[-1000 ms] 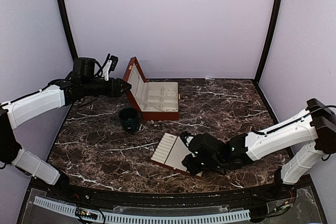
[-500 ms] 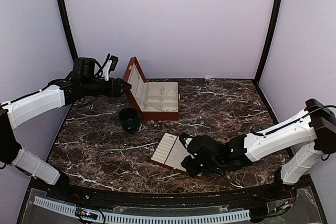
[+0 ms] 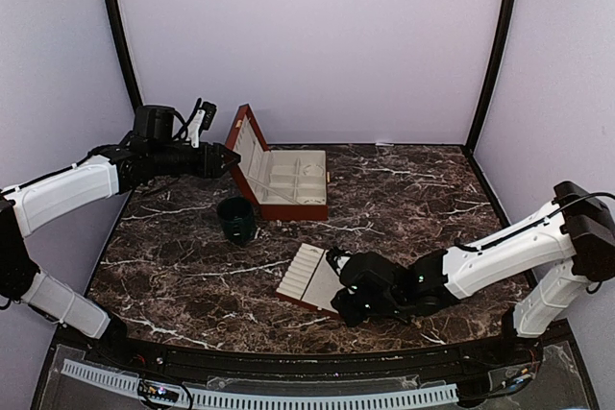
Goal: Organize the mixed jewelry
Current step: Insert the earring into the earring holder.
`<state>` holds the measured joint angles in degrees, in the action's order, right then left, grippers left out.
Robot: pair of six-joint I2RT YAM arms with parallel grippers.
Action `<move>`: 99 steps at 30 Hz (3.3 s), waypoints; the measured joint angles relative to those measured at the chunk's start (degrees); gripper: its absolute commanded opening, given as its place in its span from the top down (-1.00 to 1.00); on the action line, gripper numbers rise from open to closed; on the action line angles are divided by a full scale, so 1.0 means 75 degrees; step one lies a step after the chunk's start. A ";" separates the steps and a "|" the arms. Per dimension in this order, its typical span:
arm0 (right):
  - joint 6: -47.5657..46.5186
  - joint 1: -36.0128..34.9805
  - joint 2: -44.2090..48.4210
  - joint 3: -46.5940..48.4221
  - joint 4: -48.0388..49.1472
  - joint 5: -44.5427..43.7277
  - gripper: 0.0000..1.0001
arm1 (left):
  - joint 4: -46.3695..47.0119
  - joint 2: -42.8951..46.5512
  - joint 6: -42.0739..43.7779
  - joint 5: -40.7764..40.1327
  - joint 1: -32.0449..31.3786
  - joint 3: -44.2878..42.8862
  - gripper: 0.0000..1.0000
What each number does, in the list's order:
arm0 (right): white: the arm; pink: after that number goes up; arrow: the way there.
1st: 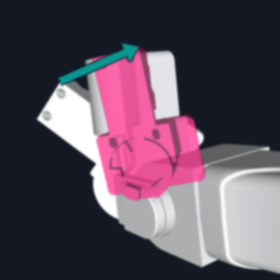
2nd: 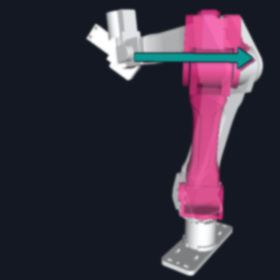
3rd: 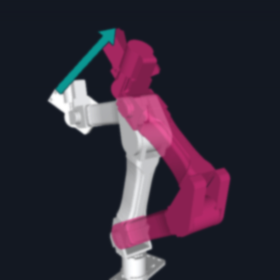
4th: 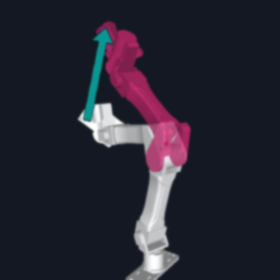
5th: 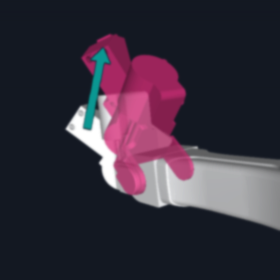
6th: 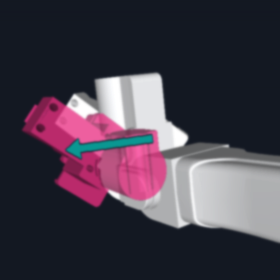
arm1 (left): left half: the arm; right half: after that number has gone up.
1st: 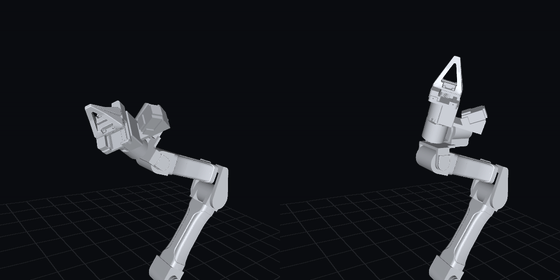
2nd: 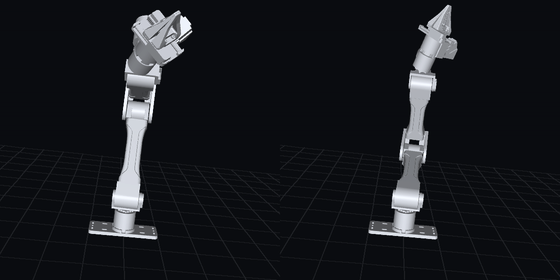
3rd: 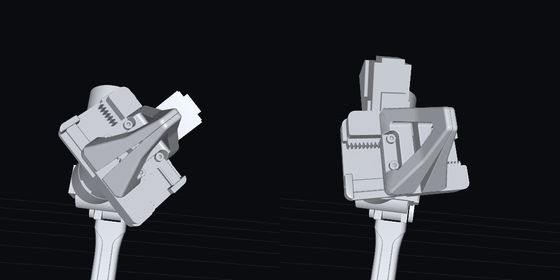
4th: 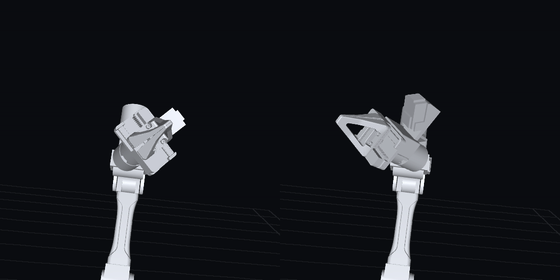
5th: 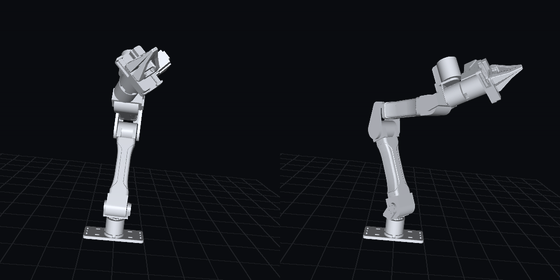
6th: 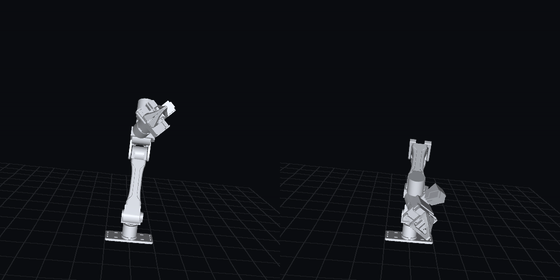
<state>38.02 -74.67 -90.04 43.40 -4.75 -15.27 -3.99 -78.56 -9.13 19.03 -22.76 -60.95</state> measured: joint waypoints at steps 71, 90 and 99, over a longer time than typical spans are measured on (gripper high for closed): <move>0.0221 -0.0498 -0.0256 0.0230 -0.0332 -0.1239 1.00 | -0.0003 0.0009 0.0015 0.0000 0.0000 0.0038 -0.18; 0.0192 -0.0533 -0.0425 0.0370 -0.0341 -0.1341 1.00 | -0.0003 0.0096 0.0026 -0.0003 0.0000 0.0041 -0.18; 0.0198 -0.0560 -0.0452 0.0376 -0.0344 -0.1376 1.00 | -0.0003 0.0096 0.0070 -0.0003 0.0000 0.0041 -0.18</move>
<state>39.51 -78.87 -93.43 46.22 -7.33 -25.58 -4.01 -77.84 -8.60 19.00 -22.76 -60.64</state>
